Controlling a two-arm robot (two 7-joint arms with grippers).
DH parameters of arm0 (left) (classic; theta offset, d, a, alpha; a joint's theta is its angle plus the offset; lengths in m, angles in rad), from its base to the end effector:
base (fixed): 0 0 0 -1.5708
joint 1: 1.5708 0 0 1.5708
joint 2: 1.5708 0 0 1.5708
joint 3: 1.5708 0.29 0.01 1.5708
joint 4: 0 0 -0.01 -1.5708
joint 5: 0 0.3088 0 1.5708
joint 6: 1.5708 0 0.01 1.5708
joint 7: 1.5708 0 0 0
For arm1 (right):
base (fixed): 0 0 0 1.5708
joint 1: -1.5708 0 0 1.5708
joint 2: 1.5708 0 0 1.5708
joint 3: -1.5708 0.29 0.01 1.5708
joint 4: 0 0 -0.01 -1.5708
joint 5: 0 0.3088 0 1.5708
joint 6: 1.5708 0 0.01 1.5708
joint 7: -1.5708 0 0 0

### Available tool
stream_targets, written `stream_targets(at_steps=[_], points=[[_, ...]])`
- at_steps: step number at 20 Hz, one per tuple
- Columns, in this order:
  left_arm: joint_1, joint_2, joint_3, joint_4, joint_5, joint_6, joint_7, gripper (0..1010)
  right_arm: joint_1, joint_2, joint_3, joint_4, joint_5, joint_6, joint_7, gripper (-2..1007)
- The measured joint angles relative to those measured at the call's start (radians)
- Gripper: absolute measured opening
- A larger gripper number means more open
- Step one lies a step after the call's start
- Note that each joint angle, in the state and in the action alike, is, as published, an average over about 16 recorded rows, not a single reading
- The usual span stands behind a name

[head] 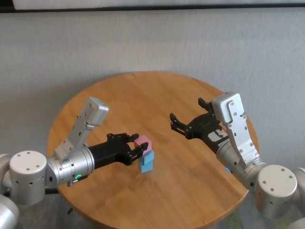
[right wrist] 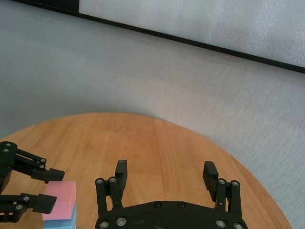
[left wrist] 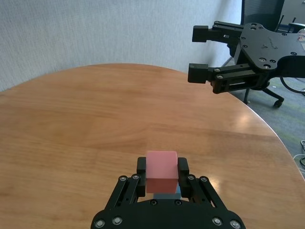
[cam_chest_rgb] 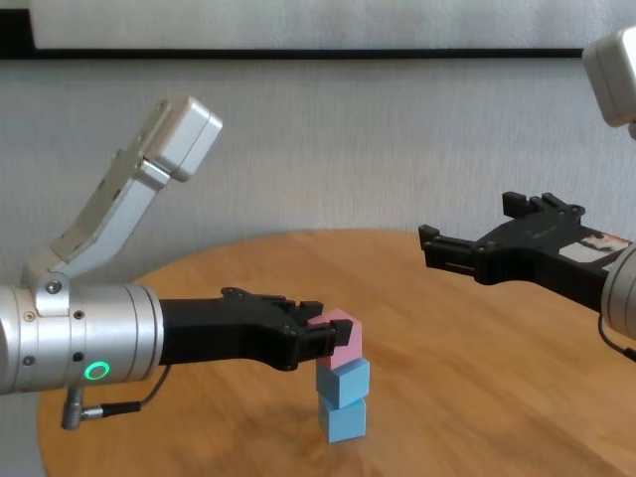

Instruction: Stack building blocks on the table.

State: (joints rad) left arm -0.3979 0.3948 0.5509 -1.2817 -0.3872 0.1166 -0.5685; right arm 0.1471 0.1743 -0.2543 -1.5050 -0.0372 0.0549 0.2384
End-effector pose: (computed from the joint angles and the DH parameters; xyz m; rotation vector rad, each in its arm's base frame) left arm 0.4096 -0.0007 -0.2882 0.2564 0.0805 0.6361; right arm 0.3620 0.0253 -0.2809 -0.1948 -0.1645 -1.0994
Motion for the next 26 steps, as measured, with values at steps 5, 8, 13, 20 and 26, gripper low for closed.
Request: stream_targets(at_steps=[5, 8, 13, 20, 26], points=[[-0.001, 0.0, 0.0, 0.0, 0.0, 0.0, 0.0, 416, 0.0, 0.0, 0.0, 0.0, 0.0, 0.0, 0.0, 1005], [-0.001, 0.0, 0.0, -0.001, 0.001, 0.0, 0.0, 449, 0.0, 0.0, 0.0, 0.0, 0.0, 0.0, 0.0, 1005], [-0.001, 0.0, 0.0, -0.001, 0.001, 0.0, -0.001, 552, 0.0, 0.0, 0.0, 0.0, 0.0, 0.0, 0.0, 1005], [0.001, 0.0, -0.003, -0.003, -0.001, -0.013, -0.003, 769, 0.0, 0.0, 0.0, 0.0, 0.0, 0.0, 0.0, 1005], [0.011, -0.002, -0.018, -0.012, -0.005, -0.047, 0.014, 919, 0.0, 0.0, 0.0, 0.0, 0.0, 0.0, 0.0, 1005]])
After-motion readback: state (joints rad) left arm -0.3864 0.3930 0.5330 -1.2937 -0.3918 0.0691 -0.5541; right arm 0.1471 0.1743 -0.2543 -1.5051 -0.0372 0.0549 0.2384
